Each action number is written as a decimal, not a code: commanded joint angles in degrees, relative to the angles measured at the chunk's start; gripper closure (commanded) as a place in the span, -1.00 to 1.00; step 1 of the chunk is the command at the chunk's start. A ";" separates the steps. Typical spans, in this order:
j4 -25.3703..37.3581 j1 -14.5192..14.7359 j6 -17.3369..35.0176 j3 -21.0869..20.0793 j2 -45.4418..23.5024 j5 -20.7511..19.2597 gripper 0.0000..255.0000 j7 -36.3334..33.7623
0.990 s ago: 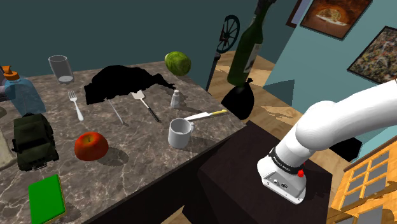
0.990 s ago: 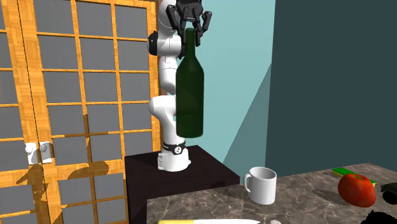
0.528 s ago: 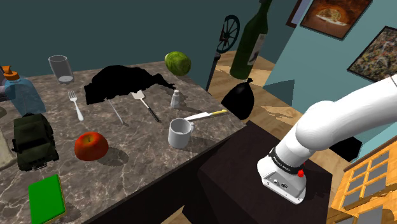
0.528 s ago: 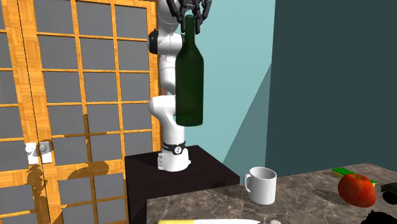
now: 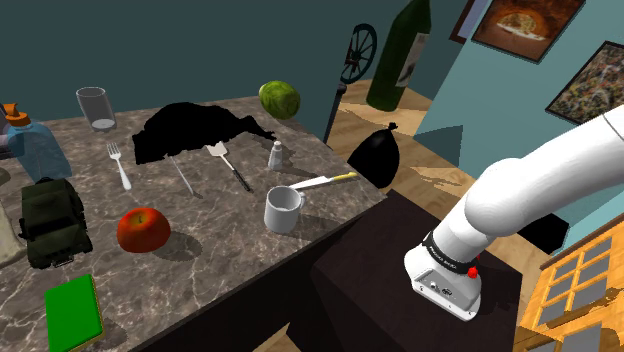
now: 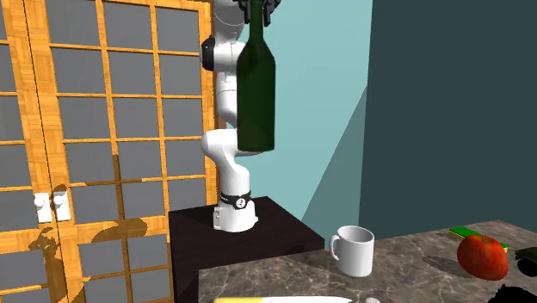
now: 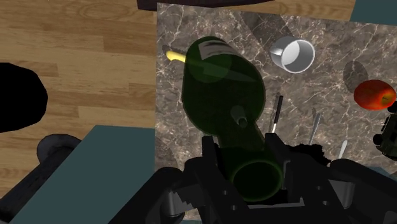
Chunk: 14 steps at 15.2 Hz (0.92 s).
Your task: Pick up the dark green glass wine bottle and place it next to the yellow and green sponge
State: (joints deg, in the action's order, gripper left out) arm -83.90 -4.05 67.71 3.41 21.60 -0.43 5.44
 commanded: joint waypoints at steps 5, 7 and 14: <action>10.92 0.06 -5.95 0.22 -4.97 0.25 1.00 0.15; 14.82 0.06 -8.02 0.32 -6.79 0.35 1.00 0.23; 0.90 2.73 -0.21 -7.00 -0.60 1.79 1.00 -10.12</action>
State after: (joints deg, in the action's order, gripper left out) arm -81.09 -1.65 66.06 -2.63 20.46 1.13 -3.28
